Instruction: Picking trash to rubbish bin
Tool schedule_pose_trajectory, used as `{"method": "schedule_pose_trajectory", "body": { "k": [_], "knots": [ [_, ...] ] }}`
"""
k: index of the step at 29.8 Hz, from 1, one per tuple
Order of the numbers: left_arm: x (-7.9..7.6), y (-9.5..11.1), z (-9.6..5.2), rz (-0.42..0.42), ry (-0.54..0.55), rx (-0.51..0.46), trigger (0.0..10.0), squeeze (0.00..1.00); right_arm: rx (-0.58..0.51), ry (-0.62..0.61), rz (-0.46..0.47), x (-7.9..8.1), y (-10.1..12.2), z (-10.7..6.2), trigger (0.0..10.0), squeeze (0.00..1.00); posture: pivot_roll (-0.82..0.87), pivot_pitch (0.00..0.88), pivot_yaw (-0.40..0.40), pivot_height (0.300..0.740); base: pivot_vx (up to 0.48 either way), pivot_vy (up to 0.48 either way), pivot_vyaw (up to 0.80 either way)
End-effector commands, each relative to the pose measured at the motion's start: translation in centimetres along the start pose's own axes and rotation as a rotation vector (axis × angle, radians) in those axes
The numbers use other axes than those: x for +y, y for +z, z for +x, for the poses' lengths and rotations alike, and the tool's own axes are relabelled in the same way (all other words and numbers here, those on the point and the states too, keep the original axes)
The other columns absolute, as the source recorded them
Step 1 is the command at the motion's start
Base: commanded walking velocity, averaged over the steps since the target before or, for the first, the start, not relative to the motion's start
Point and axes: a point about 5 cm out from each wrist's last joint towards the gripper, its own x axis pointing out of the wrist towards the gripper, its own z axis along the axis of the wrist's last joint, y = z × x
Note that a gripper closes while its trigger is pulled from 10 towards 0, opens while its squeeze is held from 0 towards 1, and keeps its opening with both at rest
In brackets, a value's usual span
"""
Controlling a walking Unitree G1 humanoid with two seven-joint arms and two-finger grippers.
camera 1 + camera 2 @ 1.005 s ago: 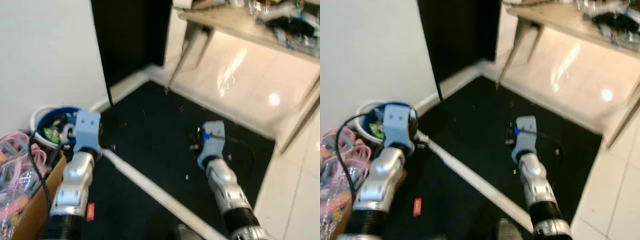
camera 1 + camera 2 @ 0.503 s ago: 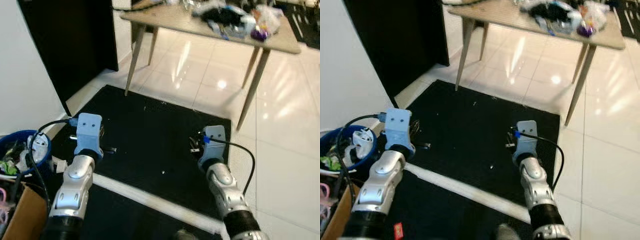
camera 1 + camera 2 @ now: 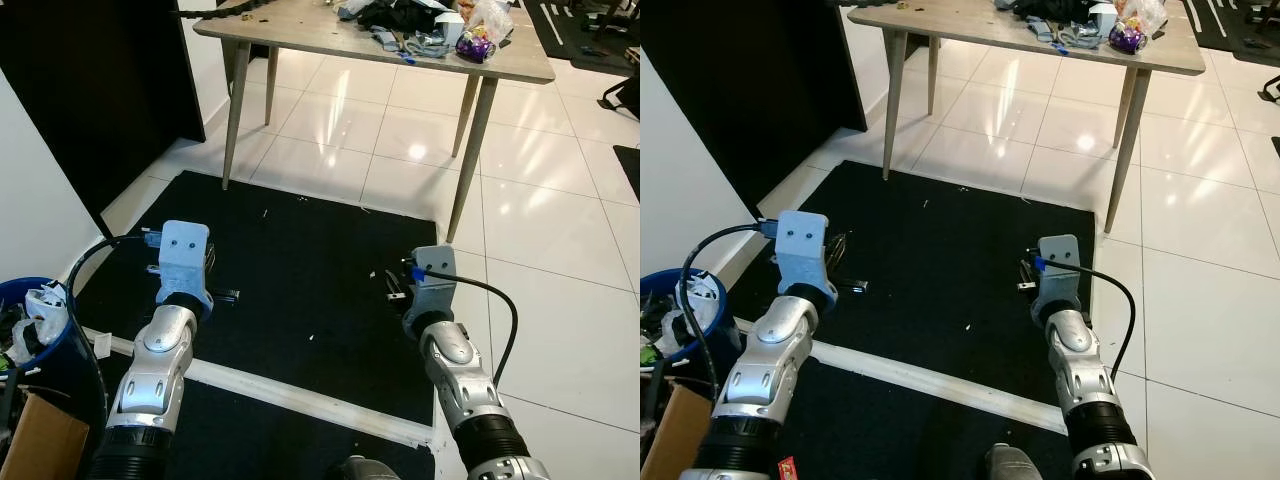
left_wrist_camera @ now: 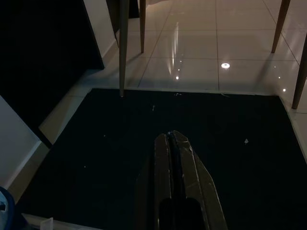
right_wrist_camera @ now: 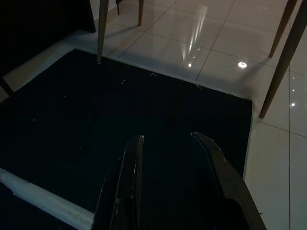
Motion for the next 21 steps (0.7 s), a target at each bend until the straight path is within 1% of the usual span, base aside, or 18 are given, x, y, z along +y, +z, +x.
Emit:
{"method": "schedule_pose_trajectory", "body": {
  "k": [1, 21],
  "knots": [
    [-0.16, -0.05, -0.12, -0.004, -0.005, -0.004, 10.0, 0.00, 0.015, 0.003, 0.005, 0.00, -0.23, -0.04, 10.0, 0.00, 0.07, 0.034, -0.001, 0.740, 0.000, 0.000, 0.00],
    [-0.37, 0.13, 0.00, -0.013, -0.019, -0.018, 10.0, 0.00, 0.015, 0.008, -0.003, -0.20, -0.22, 0.18, 10.0, 0.00, 0.06, 0.016, -0.004, 0.740, 0.000, 0.000, 0.00]
  ]
}}
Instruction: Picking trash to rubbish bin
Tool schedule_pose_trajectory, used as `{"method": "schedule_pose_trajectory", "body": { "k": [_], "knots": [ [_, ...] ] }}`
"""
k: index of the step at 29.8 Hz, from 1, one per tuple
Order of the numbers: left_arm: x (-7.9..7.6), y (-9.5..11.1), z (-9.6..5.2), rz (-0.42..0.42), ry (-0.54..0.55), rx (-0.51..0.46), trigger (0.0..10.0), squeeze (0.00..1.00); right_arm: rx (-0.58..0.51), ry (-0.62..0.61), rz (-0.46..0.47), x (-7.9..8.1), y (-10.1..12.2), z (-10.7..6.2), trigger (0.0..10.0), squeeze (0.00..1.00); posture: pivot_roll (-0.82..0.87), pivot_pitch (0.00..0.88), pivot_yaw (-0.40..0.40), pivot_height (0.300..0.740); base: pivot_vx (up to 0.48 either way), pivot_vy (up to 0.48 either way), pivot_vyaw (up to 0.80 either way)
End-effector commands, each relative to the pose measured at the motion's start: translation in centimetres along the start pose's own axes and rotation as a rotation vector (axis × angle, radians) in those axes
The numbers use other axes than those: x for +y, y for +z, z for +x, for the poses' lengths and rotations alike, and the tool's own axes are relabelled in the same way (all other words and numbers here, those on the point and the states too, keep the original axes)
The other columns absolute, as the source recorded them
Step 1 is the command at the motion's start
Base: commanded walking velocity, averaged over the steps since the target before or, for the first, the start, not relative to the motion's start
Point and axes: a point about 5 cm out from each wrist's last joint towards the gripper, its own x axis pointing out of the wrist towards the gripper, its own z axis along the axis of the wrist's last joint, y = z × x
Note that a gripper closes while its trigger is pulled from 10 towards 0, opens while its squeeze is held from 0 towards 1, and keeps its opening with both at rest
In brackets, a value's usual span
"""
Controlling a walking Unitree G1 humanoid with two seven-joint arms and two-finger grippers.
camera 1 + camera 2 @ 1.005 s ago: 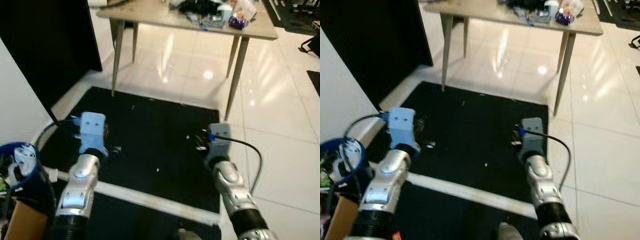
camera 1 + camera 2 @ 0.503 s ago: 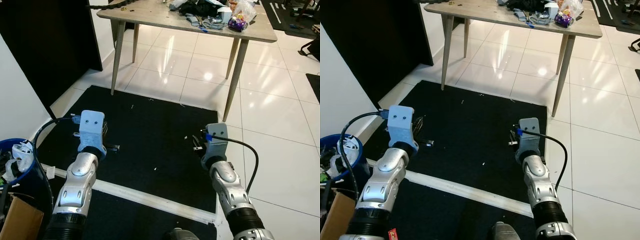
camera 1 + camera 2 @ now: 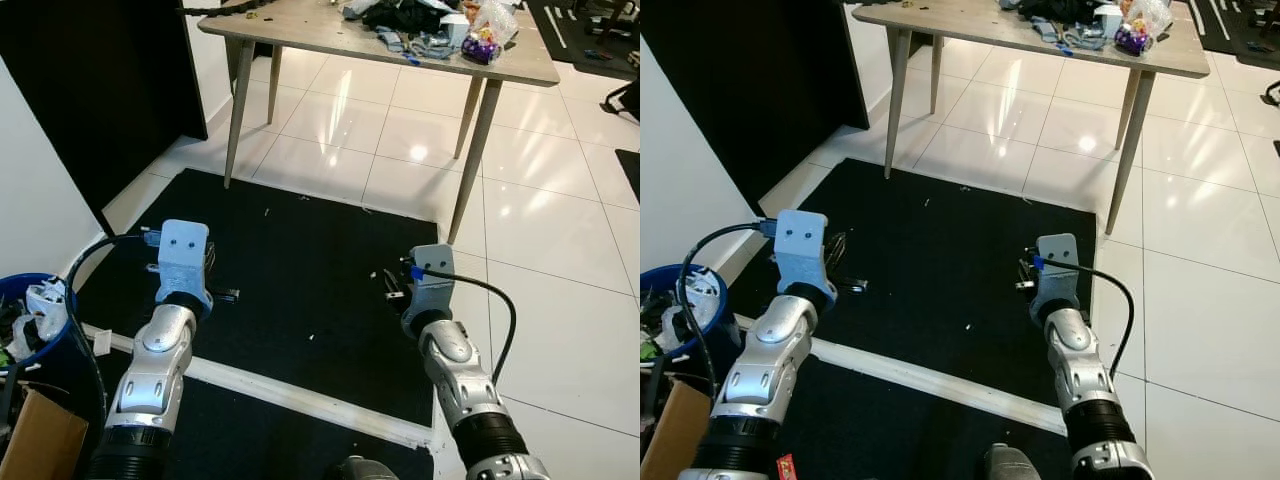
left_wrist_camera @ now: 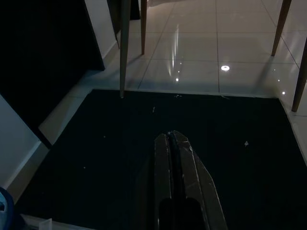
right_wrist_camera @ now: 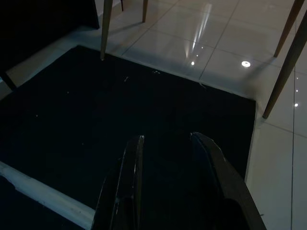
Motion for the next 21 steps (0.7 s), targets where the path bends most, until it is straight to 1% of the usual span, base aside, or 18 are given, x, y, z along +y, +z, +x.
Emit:
{"method": "schedule_pose_trajectory", "body": {
  "k": [1, 17, 21],
  "knots": [
    [-0.31, 0.01, 0.01, -0.010, -0.014, -0.006, 10.0, 0.00, 0.005, -0.003, 0.002, -0.18, -0.12, 0.01, 10.0, 0.00, 0.06, 0.015, -0.004, 0.740, 0.000, 0.000, 0.00],
    [-0.16, 0.20, 0.19, -0.011, -0.008, -0.014, 10.0, 0.00, 0.002, 0.002, 0.003, -0.12, 0.02, 0.33, 10.0, 0.00, 0.07, 0.011, -0.010, 0.740, 0.000, 0.000, 0.00],
    [0.01, 0.13, 0.22, -0.005, -0.004, -0.011, 10.0, 0.00, -0.002, 0.004, 0.005, 0.10, 0.15, 0.31, 10.0, 0.00, 0.07, 0.012, -0.009, 0.740, 0.000, 0.000, 0.00]
  ]
}}
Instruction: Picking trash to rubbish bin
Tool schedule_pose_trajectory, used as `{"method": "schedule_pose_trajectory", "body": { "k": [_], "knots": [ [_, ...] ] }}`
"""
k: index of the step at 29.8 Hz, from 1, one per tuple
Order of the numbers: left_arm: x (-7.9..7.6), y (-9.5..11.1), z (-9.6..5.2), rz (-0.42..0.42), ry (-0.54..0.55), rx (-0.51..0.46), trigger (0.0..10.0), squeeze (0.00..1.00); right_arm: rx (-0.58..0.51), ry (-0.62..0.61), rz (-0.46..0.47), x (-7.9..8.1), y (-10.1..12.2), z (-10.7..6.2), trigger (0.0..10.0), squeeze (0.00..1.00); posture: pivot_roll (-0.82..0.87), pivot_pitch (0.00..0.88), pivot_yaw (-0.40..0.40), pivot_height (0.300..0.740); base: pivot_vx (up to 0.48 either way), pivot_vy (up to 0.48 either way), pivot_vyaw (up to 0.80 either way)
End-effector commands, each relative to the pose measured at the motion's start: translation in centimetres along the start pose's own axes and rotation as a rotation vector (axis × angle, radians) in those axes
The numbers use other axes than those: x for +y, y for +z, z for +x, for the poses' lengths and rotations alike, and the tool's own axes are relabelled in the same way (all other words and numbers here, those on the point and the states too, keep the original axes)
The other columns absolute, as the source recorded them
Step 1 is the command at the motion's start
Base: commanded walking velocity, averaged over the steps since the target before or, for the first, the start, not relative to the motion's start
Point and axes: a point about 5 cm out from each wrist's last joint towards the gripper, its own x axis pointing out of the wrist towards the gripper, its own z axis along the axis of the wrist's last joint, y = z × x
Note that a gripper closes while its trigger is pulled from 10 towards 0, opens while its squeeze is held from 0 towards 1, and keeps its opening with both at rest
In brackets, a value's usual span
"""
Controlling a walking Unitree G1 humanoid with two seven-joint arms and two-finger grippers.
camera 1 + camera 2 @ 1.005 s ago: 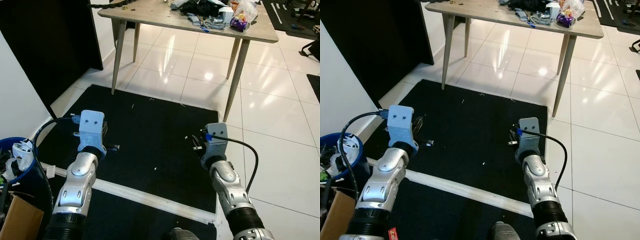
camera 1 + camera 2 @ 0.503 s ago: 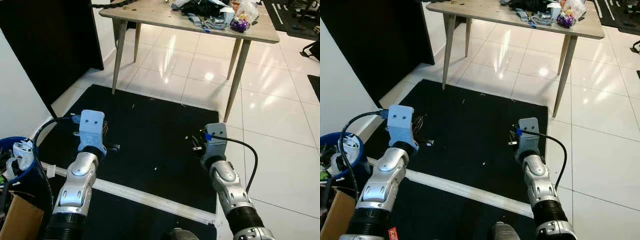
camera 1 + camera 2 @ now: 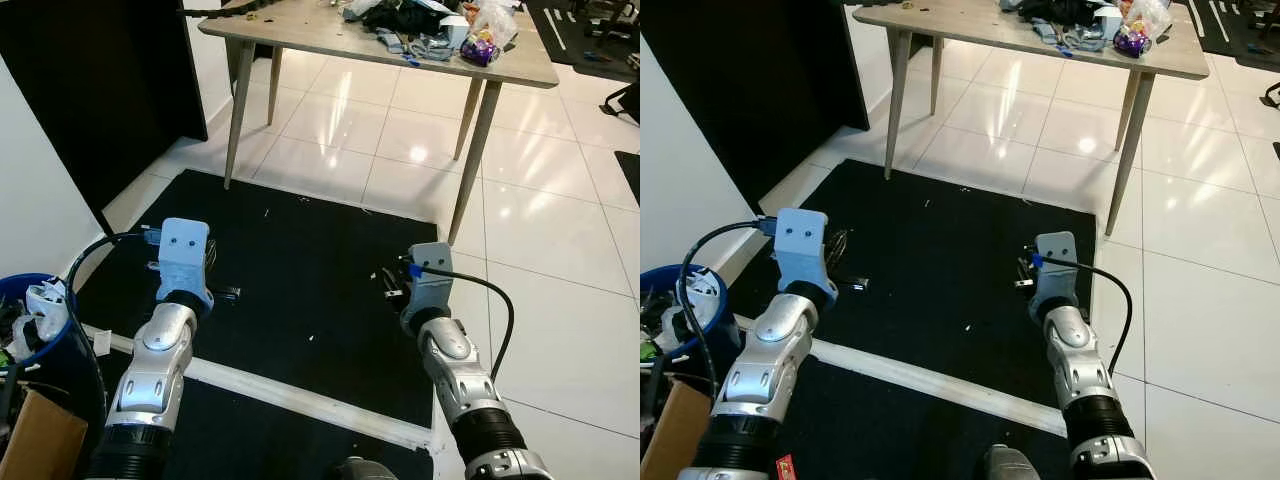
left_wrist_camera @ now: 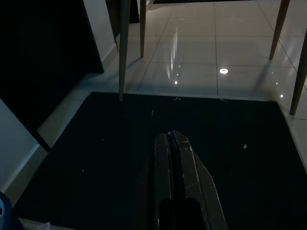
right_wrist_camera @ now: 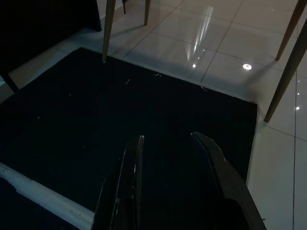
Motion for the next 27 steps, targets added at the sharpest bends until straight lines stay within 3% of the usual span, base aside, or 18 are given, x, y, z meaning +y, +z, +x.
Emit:
{"method": "schedule_pose_trajectory", "body": {
  "k": [1, 6, 27],
  "knots": [
    [0.02, -0.06, 0.16, -0.002, 0.001, 0.001, 10.0, 0.00, 0.009, -0.003, 0.007, 0.01, -0.23, -0.06, 10.0, 0.00, 0.07, 0.012, -0.009, 0.740, 0.240, 0.000, 0.00],
    [0.01, -0.03, 0.18, -0.003, 0.000, 0.000, 10.0, 0.00, 0.009, -0.004, 0.007, 0.02, -0.24, -0.09, 10.0, 0.00, 0.07, 0.014, -0.008, 0.740, 0.048, 0.000, 0.00],
    [-0.13, -0.06, 0.16, -0.007, -0.002, 0.002, 10.0, 0.00, 0.009, -0.005, 0.005, -0.08, -0.27, -0.15, 10.0, 0.00, 0.07, 0.022, -0.007, 0.740, 0.262, 0.000, 0.00]
  ]
}}
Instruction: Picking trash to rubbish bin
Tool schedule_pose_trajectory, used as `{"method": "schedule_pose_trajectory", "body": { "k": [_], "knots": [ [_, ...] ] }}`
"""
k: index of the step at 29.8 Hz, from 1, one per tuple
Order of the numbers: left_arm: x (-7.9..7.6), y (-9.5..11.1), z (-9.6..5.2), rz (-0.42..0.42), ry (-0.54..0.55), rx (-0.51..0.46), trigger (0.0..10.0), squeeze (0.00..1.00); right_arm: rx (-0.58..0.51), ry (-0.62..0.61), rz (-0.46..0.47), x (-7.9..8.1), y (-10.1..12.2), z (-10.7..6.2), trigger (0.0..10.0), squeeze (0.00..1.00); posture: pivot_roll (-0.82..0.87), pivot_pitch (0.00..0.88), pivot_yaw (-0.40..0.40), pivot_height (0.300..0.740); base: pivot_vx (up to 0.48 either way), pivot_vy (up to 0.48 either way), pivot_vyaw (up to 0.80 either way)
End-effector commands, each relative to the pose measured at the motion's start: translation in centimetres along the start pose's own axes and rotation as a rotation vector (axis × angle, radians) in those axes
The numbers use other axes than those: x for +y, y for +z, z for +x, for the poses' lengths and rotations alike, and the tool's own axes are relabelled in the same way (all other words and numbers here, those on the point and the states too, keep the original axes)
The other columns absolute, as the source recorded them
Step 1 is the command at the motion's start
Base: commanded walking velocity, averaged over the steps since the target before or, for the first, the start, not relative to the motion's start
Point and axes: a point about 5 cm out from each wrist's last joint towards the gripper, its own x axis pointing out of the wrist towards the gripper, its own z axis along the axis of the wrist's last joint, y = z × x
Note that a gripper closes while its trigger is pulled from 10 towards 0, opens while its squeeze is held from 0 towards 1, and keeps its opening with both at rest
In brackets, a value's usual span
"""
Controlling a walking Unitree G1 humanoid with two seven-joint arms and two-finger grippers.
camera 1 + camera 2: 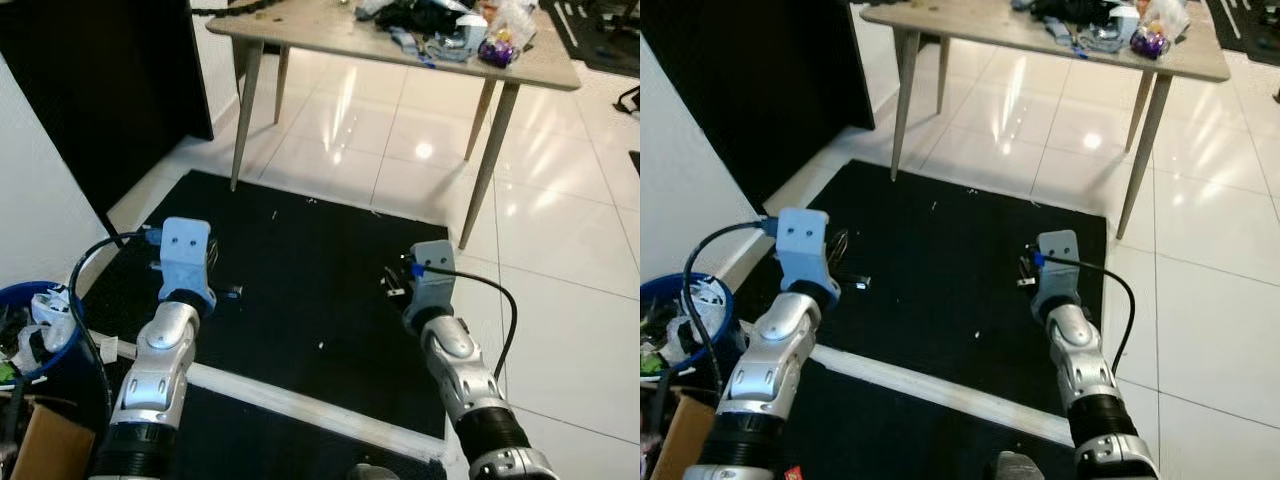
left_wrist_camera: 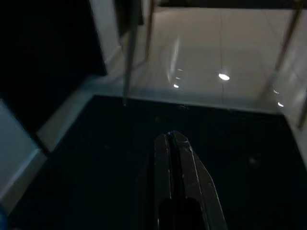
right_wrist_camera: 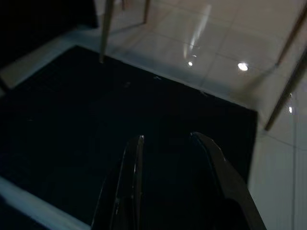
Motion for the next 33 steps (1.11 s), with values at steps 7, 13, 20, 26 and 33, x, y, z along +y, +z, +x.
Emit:
{"method": "schedule_pose_trajectory", "body": {
  "k": [7, 13, 20, 26, 33],
  "knots": [
    [0.81, -0.62, -0.34, 0.003, 0.026, 0.022, 10.0, 0.00, 0.000, 0.018, 0.018, 0.82, 0.01, 0.11, 10.0, 0.00, 0.07, 0.024, -0.008, 0.740, 0.267, 0.000, 0.00],
    [0.83, -0.63, -0.31, 0.003, 0.026, 0.022, 10.0, 0.00, -0.001, 0.017, 0.018, 0.82, 0.04, 0.13, 10.0, 0.00, 0.07, 0.023, -0.007, 0.740, 0.268, 0.000, 0.00],
    [0.84, -0.59, -0.27, 0.004, 0.025, 0.020, 10.0, 0.00, 0.000, 0.015, 0.025, 0.83, 0.04, 0.15, 10.0, 0.00, 0.07, 0.022, -0.006, 0.740, 0.267, 0.000, 0.00],
    [0.81, -0.53, -0.22, 0.003, 0.023, 0.017, 10.0, 0.00, -0.004, 0.013, 0.037, 0.81, 0.09, 0.10, 10.0, 0.00, 0.07, 0.022, -0.005, 0.740, 0.268, 0.000, -0.16],
    [0.69, -0.50, -0.15, 0.003, 0.017, 0.016, 10.0, 0.00, -0.005, 0.011, 0.041, 0.76, 0.10, 0.10, 10.0, 0.00, 0.07, 0.022, -0.004, 0.740, 0.267, 0.000, -0.51]
  ]
}}
